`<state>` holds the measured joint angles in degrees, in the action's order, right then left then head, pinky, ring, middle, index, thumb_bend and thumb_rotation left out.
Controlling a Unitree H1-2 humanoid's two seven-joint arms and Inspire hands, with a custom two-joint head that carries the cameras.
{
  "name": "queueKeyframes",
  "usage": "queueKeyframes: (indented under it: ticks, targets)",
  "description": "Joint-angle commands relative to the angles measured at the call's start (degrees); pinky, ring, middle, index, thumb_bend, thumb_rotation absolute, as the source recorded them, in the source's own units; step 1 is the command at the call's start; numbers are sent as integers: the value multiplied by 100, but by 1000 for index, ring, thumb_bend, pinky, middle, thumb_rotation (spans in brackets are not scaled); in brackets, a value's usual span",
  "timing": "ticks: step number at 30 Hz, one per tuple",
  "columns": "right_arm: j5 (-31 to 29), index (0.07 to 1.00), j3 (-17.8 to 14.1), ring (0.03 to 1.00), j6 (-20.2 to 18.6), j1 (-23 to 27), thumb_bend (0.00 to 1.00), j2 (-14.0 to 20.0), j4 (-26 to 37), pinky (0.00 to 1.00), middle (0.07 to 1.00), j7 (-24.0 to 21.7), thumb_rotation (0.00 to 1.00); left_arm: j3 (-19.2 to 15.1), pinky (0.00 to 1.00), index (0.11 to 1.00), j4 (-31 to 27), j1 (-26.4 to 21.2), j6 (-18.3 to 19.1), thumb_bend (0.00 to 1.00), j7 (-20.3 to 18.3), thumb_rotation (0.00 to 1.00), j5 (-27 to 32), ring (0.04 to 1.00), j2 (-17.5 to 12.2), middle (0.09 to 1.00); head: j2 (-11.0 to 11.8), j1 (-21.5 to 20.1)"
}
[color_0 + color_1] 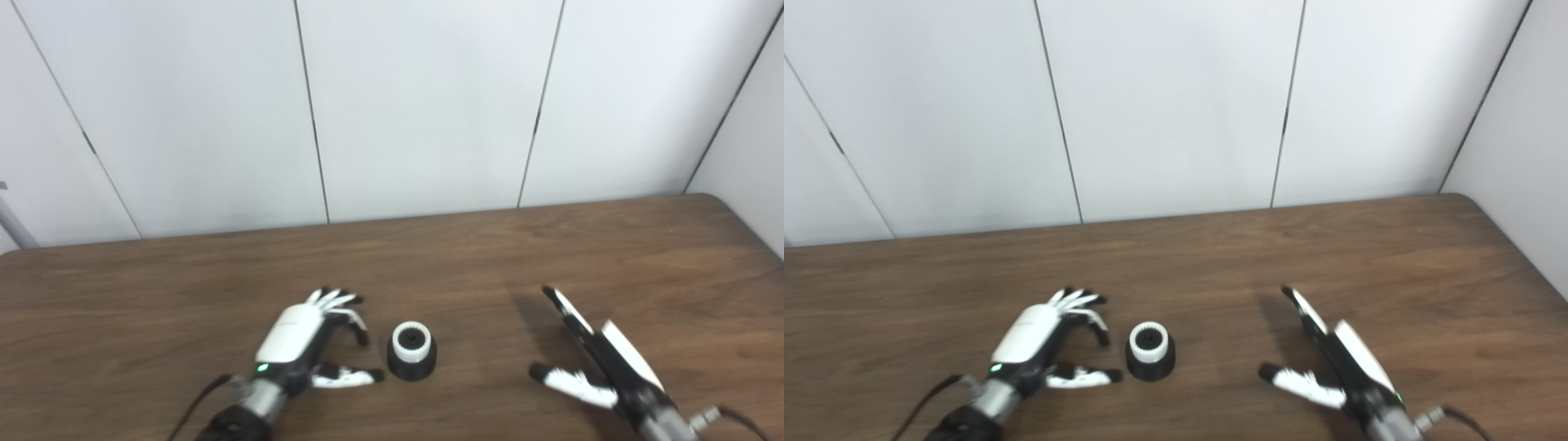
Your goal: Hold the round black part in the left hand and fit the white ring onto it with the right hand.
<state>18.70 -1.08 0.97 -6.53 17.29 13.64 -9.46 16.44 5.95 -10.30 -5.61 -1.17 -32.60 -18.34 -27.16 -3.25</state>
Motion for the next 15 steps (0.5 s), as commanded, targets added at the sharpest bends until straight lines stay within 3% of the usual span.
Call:
queueKeyframes:
  ticks: [1, 3, 7, 9, 12, 15]
  targets:
    - [-299, 1000, -71, 990, 302, -71, 728, -58, 43, 889, 1000, 125, 750, -456, 1000, 635, -352, 296, 422, 823, -436, 340, 538, 931, -536, 896, 25, 45]
    - [-552, 1000, -98, 996, 293, -241, 678, -137, 35, 896, 1000, 139, 711, -751, 1000, 652, -752, 530, 611, 839, -967, 366, 1095, 940, -815, 912, 41, 52]
    - [-766, 1000, -67, 1000, 107, -459, 621, -245, 126, 947, 1000, 172, 673, -1243, 940, 549, -1545, 946, 1223, 864, -2218, 241, 2573, 969, -1627, 917, 66, 73]
    - [-776, 1000, -51, 1000, 88, -494, 599, -266, 154, 949, 1000, 193, 667, -1400, 910, 578, -1868, 1102, 1549, 871, -2594, 229, 3046, 953, -1970, 914, 79, 78]
    - [-809, 1000, -56, 1000, 48, -525, 548, -301, 210, 934, 1000, 219, 643, -1736, 884, 700, -2204, 1392, 1867, 852, -2717, 227, 3607, 929, -2216, 905, 91, 72]
    - [-903, 1000, -43, 1000, 17, -557, 475, -328, 274, 933, 1000, 205, 587, -2151, 915, 775, -2208, 1717, 1669, 783, -2336, 213, 3869, 921, -1887, 894, 90, 57]
